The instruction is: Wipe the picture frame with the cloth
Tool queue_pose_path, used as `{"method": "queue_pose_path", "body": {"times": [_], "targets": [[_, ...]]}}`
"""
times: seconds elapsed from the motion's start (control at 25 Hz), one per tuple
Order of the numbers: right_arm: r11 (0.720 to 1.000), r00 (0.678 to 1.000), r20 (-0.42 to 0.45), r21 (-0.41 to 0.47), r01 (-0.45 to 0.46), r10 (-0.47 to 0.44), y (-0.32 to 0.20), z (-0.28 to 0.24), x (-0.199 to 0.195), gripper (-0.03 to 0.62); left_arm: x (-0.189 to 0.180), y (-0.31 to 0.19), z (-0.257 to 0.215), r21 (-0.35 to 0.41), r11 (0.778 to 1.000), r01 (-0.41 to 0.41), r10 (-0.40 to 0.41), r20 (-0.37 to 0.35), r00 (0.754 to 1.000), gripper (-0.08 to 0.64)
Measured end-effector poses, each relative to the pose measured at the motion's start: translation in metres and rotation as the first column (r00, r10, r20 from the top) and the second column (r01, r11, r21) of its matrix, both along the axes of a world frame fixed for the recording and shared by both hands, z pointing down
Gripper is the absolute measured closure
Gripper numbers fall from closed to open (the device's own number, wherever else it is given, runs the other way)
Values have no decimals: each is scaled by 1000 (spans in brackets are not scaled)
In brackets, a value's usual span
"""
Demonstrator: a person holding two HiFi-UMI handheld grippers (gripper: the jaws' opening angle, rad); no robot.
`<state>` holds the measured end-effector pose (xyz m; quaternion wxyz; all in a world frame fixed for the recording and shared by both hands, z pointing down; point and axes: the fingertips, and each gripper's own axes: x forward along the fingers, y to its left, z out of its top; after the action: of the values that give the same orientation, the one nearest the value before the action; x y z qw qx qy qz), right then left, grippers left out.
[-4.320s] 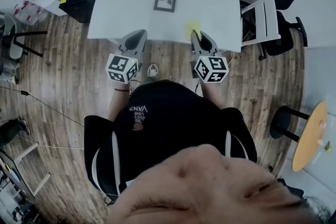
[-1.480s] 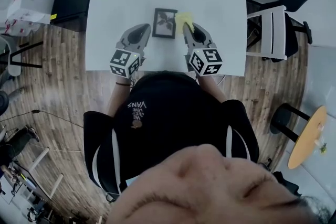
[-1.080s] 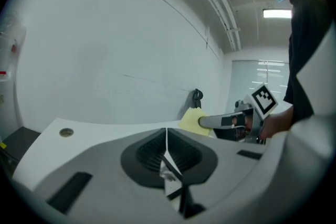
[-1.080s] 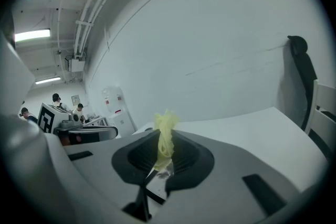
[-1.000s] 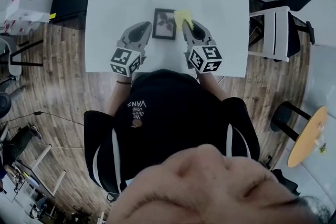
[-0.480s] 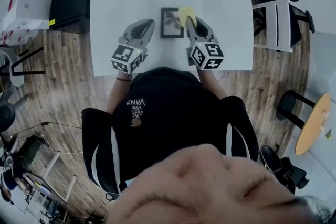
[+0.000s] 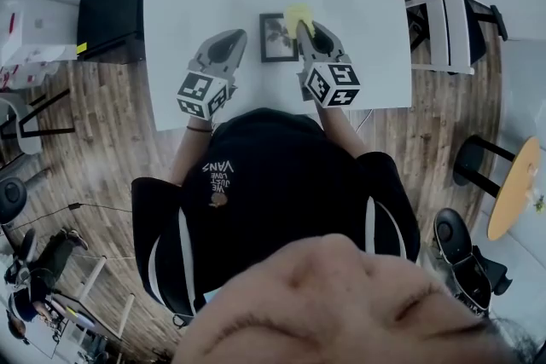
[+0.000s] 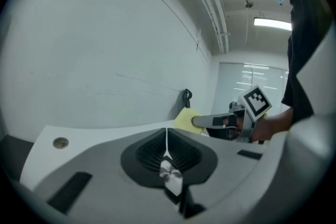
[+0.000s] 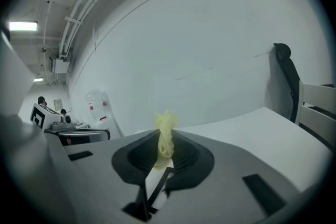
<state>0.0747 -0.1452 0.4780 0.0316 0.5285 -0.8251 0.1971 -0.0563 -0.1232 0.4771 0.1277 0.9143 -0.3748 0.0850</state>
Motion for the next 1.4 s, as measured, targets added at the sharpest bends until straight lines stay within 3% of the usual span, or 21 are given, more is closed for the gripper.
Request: {"method": "queue_pose_path", "body": {"times": [0.56, 1.4], "targets": [[998, 998, 1, -9, 60, -60, -17, 11, -32, 545, -22, 5, 6, -14, 999, 49, -49, 15, 999, 543], [992, 991, -78, -84, 100, -106, -30, 52, -67, 545, -43, 9, 13, -35, 997, 66, -66, 1, 998, 542]]}}
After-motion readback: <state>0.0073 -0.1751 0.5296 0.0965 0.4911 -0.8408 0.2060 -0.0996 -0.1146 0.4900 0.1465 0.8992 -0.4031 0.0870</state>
